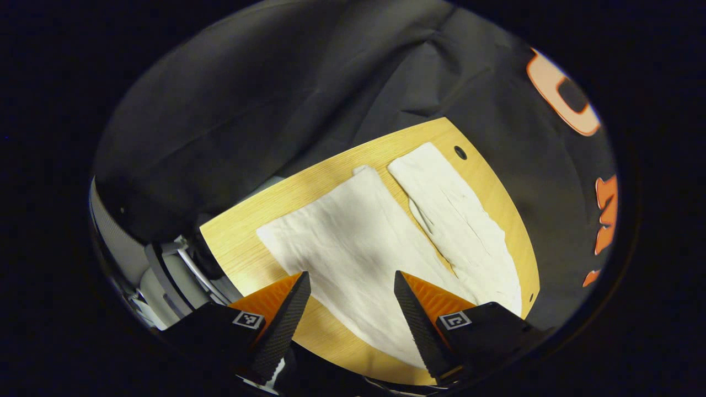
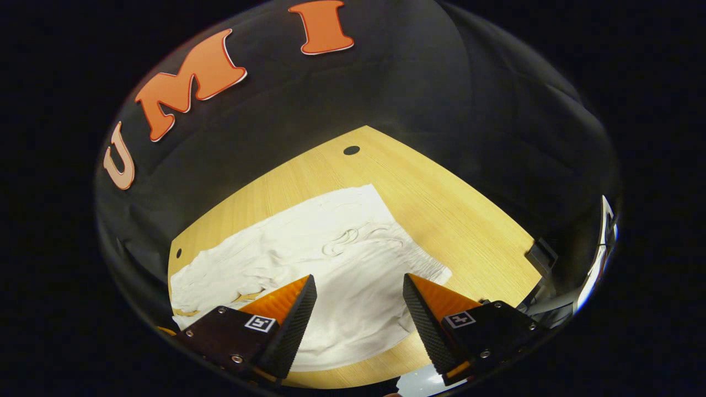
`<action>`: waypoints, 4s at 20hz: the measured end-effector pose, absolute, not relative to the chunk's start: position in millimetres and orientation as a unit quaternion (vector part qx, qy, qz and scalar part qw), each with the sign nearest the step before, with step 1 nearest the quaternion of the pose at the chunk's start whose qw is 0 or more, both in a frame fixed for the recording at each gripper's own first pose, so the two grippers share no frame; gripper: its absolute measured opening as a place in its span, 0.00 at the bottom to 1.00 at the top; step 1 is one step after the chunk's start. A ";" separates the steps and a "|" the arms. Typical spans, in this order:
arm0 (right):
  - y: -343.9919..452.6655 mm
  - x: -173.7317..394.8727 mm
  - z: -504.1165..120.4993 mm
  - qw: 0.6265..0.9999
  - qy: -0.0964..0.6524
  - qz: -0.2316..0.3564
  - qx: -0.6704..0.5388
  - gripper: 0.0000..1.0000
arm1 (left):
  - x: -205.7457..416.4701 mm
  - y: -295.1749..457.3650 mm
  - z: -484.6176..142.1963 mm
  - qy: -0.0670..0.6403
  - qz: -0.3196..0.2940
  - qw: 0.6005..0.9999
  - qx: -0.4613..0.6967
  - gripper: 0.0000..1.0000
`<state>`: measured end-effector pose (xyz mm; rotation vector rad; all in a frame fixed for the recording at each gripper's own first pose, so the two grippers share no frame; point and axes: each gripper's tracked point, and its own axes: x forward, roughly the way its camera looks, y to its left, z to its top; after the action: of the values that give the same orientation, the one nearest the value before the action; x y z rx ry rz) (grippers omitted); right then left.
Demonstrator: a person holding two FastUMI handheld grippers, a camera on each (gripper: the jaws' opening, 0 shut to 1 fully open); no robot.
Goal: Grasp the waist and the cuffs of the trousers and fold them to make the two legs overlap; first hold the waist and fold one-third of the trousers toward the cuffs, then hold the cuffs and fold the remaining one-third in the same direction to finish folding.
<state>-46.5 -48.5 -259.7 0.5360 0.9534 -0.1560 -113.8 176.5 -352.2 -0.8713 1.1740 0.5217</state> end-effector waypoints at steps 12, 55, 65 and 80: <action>-38.2 -56.9 -288.8 0.809 0.499 -0.104 0.293 0.95 | -108.4 181.3 -357.5 0.531 0.275 0.614 -0.514 0.99; -88.8 -61.5 -408.9 0.711 0.492 -0.212 0.457 0.17 | -51.3 149.9 -281.5 0.442 0.195 0.764 -0.427 0.06; -90.5 -57.4 -394.6 0.721 0.476 -0.178 0.471 0.04 | -39.9 146.2 -283.6 0.449 0.175 0.768 -0.422 0.06; -105.3 -46.6 -364.8 0.741 0.439 -0.130 0.491 0.04 | -27.3 157.0 -263.7 0.426 0.162 0.783 -0.423 0.06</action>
<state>-46.6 -105.3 -364.8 1.0765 0.9620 -0.2839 -27.3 157.0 -263.7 -0.9128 0.9189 0.3489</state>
